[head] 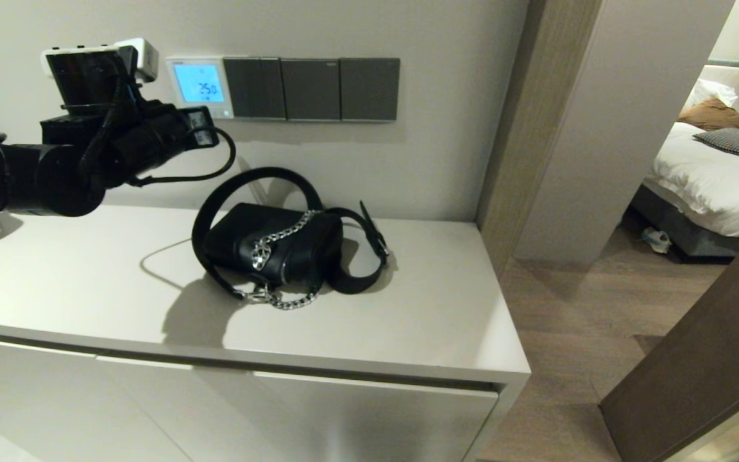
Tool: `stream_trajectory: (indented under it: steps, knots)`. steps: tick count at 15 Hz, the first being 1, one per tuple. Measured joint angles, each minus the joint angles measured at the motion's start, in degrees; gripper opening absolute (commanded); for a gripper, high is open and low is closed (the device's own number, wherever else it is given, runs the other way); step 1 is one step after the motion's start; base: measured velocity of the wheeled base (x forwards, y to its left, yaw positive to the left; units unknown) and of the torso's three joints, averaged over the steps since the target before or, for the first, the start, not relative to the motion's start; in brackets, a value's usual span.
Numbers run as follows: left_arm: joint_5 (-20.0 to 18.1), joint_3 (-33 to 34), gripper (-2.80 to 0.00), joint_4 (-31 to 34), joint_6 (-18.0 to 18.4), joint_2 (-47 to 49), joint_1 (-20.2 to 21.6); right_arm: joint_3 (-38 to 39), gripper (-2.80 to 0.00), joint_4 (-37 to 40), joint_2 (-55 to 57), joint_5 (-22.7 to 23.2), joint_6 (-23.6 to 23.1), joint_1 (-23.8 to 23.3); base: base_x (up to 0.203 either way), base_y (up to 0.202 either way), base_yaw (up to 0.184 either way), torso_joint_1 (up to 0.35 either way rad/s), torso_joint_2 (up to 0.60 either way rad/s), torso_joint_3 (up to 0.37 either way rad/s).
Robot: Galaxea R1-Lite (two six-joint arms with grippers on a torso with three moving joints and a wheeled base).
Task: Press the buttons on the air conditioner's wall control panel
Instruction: Press the temperature decrease button
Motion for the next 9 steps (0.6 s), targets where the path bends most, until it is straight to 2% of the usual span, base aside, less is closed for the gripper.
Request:
stream_trajectory:
  steps: [9]
  knots:
    - [-0.1,-1.3,-2.8,0.2,0.1,1.3,0.0,0.0,-2.8,0.0,0.0,0.0,0.0,0.0,0.0,0.0,0.0,0.0,0.0,0.0]
